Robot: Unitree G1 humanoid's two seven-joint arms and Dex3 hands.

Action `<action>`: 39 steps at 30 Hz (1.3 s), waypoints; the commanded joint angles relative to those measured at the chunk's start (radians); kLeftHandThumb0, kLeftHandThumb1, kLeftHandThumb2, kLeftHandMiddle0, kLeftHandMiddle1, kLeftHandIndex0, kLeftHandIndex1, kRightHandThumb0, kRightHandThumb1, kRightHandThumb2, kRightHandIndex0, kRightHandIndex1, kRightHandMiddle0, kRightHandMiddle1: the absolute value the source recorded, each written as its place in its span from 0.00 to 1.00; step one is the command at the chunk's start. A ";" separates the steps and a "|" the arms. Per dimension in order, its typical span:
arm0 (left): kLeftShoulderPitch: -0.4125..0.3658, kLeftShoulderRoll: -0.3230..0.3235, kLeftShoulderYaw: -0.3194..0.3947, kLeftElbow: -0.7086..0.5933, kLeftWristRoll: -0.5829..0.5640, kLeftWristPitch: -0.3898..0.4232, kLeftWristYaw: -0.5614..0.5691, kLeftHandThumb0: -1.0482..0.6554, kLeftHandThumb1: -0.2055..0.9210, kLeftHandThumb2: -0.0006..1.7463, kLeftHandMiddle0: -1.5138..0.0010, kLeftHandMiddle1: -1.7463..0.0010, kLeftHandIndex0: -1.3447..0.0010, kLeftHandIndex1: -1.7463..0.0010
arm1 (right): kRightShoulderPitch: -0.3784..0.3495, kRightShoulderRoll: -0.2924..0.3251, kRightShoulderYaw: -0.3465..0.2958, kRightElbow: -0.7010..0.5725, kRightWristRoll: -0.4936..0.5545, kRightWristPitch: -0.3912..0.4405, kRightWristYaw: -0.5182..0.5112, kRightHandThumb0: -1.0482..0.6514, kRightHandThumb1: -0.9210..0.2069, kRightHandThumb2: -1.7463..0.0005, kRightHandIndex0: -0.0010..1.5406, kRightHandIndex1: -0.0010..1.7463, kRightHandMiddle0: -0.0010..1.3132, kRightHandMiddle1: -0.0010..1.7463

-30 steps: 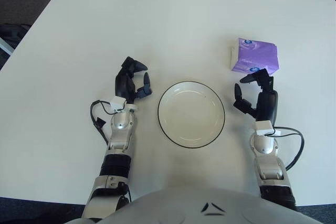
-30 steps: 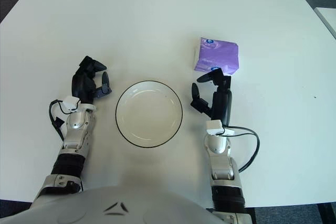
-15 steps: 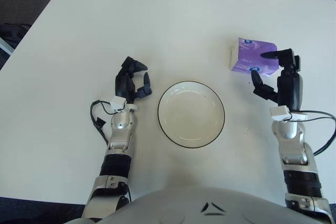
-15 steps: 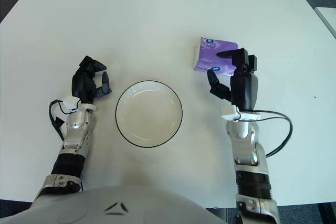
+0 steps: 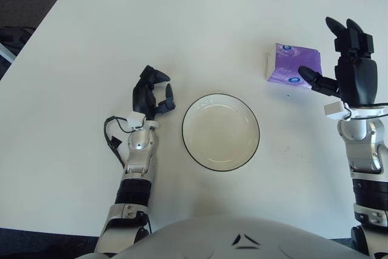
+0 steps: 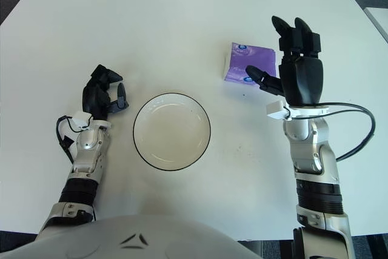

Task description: Put the tissue paper into the plate.

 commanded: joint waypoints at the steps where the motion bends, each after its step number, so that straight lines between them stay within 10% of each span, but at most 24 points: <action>1: 0.120 -0.020 -0.011 0.099 0.011 0.041 0.004 0.34 0.50 0.73 0.37 0.00 0.57 0.00 | -0.047 -0.026 0.014 -0.044 -0.017 0.057 0.063 0.00 0.05 0.71 0.00 0.00 0.00 0.00; 39: 0.100 -0.030 -0.012 0.109 0.019 0.050 0.022 0.34 0.50 0.73 0.37 0.00 0.57 0.00 | -0.399 -0.273 0.266 0.376 -0.048 -0.046 0.286 0.00 0.21 0.72 0.00 0.00 0.00 0.00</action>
